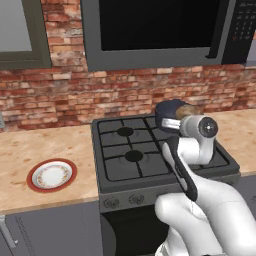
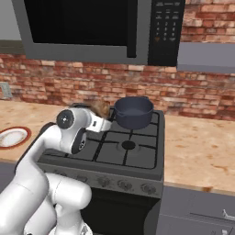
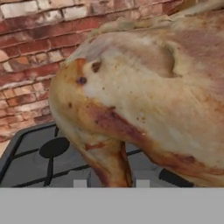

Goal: Retrieve the frozen meat and place it in the pot on a burner. Then turn the burner on.

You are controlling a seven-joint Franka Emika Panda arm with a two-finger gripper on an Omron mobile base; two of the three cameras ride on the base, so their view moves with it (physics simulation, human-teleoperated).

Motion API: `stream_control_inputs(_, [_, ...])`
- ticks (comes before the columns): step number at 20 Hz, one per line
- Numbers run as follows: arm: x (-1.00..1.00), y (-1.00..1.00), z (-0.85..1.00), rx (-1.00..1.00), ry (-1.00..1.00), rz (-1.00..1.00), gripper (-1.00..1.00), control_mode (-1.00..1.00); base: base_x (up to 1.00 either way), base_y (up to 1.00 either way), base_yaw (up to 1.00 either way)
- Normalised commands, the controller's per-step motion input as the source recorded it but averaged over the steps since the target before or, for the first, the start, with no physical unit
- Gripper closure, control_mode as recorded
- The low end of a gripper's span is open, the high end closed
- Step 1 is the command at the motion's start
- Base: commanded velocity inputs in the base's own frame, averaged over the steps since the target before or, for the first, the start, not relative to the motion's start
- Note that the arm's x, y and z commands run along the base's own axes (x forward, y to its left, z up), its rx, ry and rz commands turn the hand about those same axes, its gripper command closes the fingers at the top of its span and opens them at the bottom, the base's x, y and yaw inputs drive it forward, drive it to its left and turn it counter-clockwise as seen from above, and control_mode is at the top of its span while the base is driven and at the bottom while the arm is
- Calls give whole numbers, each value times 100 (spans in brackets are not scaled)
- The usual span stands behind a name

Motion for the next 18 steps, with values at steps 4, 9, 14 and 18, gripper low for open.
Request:
stream_control_inputs(4, [30,-39,0,1,23,-1,100,-100,0,0,0])
stream_control_inputs(9, [30,-28,0,1,8,0,100,-100,0,0,0])
stream_control_inputs(14, [34,-6,0,0,10,0,100,-100,0,0,0])
stream_control_inputs(18, [36,0,0,0,3,0,100,-100,0,0,0])
